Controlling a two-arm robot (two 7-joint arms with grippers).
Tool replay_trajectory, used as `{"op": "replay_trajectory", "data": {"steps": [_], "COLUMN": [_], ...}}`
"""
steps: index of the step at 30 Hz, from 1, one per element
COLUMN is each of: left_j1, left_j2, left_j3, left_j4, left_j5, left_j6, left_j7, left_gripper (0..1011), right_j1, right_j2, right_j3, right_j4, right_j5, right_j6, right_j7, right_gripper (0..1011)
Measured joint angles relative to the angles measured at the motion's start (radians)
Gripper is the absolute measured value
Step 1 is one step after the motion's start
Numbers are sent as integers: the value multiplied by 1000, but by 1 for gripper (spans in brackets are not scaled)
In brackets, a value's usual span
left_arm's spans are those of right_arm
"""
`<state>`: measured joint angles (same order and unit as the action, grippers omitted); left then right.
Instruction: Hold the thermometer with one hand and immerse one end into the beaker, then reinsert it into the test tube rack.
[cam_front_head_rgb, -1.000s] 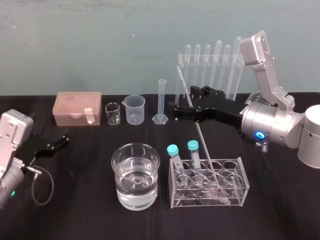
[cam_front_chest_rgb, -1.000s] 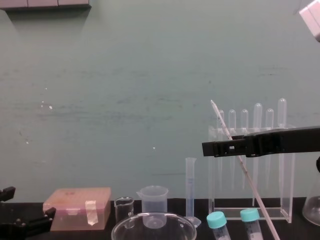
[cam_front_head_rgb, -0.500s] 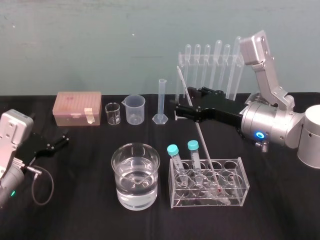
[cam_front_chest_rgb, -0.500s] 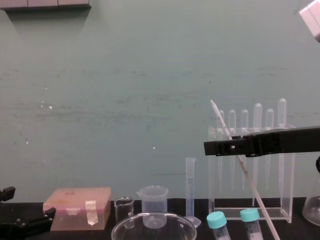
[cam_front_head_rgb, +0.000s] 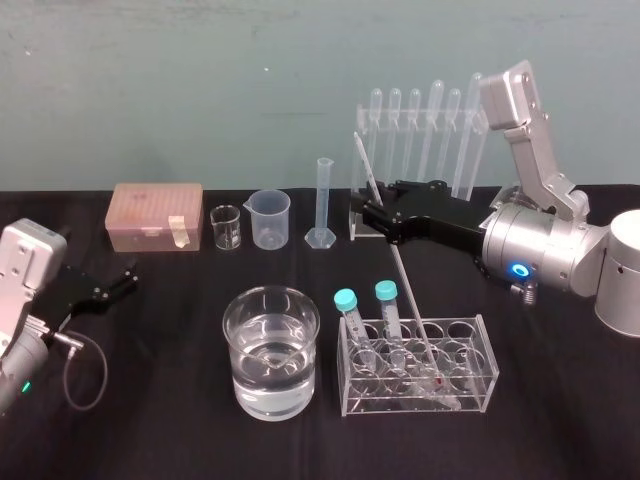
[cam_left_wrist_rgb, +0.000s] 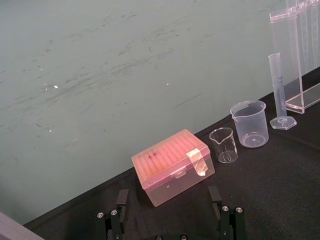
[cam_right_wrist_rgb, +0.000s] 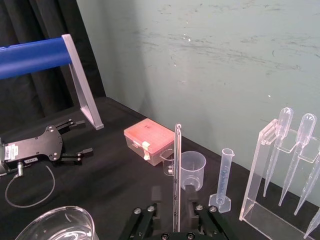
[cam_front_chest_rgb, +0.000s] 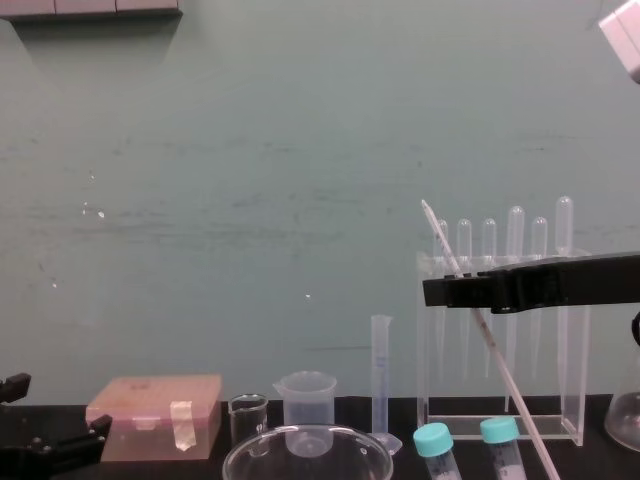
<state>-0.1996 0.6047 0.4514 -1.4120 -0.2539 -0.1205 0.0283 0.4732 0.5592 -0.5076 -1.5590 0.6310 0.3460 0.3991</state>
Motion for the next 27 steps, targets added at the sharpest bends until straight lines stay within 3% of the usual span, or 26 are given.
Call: {"op": "replay_trajectory", "data": {"steps": [9, 20, 22, 27], "left_j1": [0, 0, 0, 0], "left_j2": [0, 0, 0, 0], "left_j3": [0, 0, 0, 0], "left_j4": [0, 0, 0, 0], "left_j5": [0, 0, 0, 0], "left_j6": [0, 0, 0, 0], "left_j7": [0, 0, 0, 0], "left_gripper": [1008, 1008, 1008, 1008], "right_j1": [0, -1, -14, -68], "right_j2": [0, 0, -2, -4], "right_j3": [0, 1, 11, 50], "right_j4": [0, 0, -2, -16], "right_j5": [1, 0, 0, -4], "right_j6": [0, -3, -31, -159], "right_j7": [0, 0, 0, 17], "right_gripper": [73, 57, 57, 57]}}
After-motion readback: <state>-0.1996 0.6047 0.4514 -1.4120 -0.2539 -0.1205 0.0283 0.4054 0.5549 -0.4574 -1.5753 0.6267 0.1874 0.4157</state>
